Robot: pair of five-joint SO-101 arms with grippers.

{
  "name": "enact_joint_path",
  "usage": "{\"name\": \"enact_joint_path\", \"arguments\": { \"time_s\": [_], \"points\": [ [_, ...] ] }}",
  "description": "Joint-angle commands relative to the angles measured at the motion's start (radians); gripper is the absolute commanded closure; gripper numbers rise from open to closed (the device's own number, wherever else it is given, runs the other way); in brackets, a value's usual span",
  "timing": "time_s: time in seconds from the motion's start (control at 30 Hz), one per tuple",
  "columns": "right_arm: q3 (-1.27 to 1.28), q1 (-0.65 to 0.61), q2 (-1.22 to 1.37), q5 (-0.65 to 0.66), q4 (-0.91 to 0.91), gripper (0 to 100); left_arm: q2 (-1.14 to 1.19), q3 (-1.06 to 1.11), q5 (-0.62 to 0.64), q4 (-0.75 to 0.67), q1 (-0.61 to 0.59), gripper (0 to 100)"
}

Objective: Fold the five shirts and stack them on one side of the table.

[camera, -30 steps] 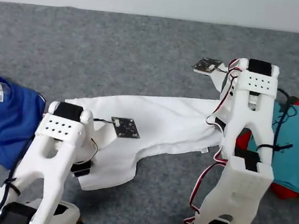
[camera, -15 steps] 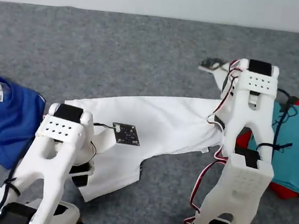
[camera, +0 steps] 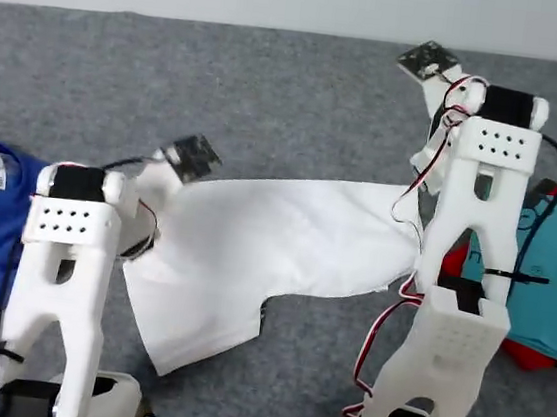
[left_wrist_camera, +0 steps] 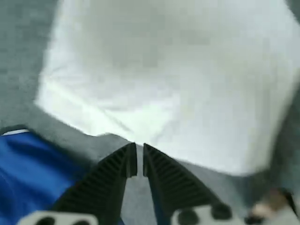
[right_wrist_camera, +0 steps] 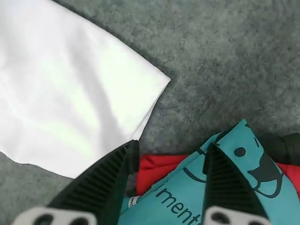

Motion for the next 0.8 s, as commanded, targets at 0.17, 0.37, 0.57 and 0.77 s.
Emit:
{"name": "enact_joint_path", "arguments": {
  "time_s": [0.17,0.37,0.57,0.77],
  "points": [
    [-0.043,-0.084,0.099,-0.014,-0.054,85.8,0.195,0.021,0.210,-0.285,-0.014,98],
    [-0.044,-0.101,0.186,-0.025,-0.091,93.8,0.410,-0.182,0.293,-0.183,-0.037,99],
    [-0.044,-0.114,0.186,-0.187,-0.058,93.5,0.423,-0.278,0.350,-0.173,-0.101,99],
    [-0.043,-0.113,0.216,-0.321,-0.090,81.3,0.431,-0.285,0.348,-0.166,-0.098,99]
  ]
}}
